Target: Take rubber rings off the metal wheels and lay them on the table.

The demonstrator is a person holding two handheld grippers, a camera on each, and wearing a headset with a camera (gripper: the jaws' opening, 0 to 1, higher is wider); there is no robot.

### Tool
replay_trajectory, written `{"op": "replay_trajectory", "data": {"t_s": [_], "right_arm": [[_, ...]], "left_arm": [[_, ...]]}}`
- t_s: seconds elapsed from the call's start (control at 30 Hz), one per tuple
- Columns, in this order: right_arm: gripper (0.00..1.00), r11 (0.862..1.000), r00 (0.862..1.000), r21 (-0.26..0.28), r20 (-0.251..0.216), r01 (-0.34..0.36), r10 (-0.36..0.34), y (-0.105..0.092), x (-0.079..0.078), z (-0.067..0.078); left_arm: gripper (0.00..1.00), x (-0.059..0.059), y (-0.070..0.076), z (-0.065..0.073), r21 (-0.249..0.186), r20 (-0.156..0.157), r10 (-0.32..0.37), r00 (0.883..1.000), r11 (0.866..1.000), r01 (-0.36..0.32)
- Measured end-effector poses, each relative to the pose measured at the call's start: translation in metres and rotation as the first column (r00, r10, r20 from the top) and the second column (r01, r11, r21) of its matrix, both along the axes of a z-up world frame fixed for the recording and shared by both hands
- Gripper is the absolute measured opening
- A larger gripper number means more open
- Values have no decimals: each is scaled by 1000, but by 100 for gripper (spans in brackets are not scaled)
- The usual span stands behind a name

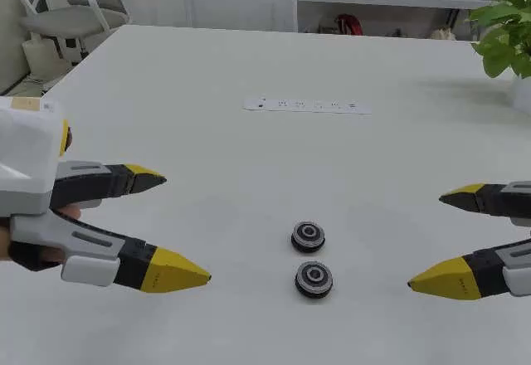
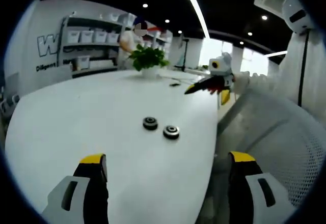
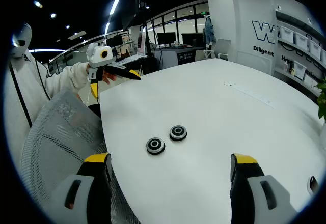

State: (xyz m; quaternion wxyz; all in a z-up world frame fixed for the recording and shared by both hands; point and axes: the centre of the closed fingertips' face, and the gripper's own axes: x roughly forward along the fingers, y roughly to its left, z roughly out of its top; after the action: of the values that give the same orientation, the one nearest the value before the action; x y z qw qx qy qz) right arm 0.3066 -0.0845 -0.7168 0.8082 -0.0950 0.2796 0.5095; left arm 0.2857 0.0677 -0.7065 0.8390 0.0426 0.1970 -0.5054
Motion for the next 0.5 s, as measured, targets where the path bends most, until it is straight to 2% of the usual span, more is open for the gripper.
{"op": "replay_trajectory", "data": {"t_s": [0.07, 0.2, 0.27, 0.3, 0.43, 0.5], "right_arm": [[94, 1000, 1000, 15, -25, 16, -16, 0, -3, -8], [94, 1000, 1000, 7, -25, 9, -9, -2, -8, -16], [94, 999, 1000, 27, -23, 17, -17, -2, -7, -14], [94, 999, 1000, 48, -18, 21, -20, -1, -6, -12], [94, 995, 999, 93, -12, 42, -41, -2, -3, -9], [94, 993, 999, 109, -17, 51, -49, -3, -2, -9]], "left_arm": [[100, -3, -4, -4, -3, 5, -6, 1000, 1000, 6], [100, -7, -8, -8, -5, 5, -19, 1000, 1000, 19], [100, -7, -8, -7, -15, 20, -10, 1000, 1000, 11], [100, -7, -7, -5, -33, 29, 1, 1000, 999, 0], [100, -6, -3, 0, -75, 42, 41, 998, 996, -37], [100, -6, -2, 0, -81, 51, 51, 997, 996, -47]]}}
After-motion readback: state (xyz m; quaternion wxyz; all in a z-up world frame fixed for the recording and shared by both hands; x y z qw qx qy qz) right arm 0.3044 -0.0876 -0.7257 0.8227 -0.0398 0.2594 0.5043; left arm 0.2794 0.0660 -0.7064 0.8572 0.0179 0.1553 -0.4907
